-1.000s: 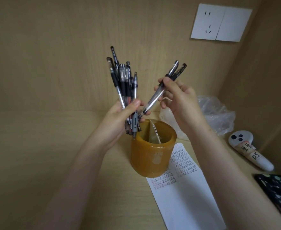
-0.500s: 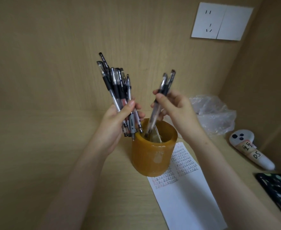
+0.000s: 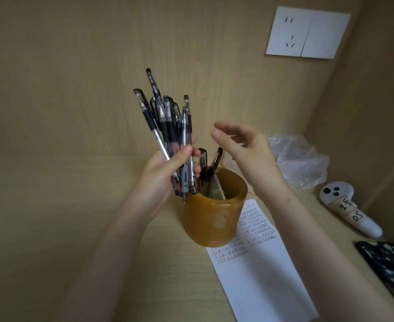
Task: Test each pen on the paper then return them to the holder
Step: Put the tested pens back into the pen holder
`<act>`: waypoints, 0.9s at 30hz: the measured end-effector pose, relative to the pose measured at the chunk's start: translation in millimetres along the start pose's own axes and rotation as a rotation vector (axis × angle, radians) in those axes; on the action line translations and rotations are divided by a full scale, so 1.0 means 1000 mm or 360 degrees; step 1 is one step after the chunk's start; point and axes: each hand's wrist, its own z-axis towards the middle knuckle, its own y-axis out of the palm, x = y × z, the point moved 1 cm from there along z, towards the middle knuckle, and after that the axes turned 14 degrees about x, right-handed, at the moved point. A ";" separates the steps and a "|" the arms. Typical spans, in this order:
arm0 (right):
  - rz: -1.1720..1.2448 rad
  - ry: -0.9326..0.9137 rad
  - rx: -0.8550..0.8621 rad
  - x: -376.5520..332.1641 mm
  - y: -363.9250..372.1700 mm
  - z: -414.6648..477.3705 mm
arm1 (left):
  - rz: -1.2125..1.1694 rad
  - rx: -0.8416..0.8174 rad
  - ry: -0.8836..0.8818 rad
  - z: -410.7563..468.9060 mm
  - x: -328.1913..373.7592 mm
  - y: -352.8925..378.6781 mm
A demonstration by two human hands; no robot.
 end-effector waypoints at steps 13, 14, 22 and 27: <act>0.0312 0.0165 -0.0123 -0.027 0.023 0.010 | 0.0030 -0.0114 -0.0028 -0.007 0.003 0.007; 0.0325 0.0168 -0.0081 -0.025 0.023 0.009 | 0.0018 -0.0107 -0.0047 -0.007 0.003 0.007; 0.0618 0.0177 0.0146 -0.029 0.008 0.013 | 0.0106 0.0066 -0.0085 -0.005 -0.001 -0.001; 0.0392 -0.0068 0.0344 -0.028 -0.003 0.012 | 0.0214 0.0061 -0.0015 -0.004 -0.001 -0.002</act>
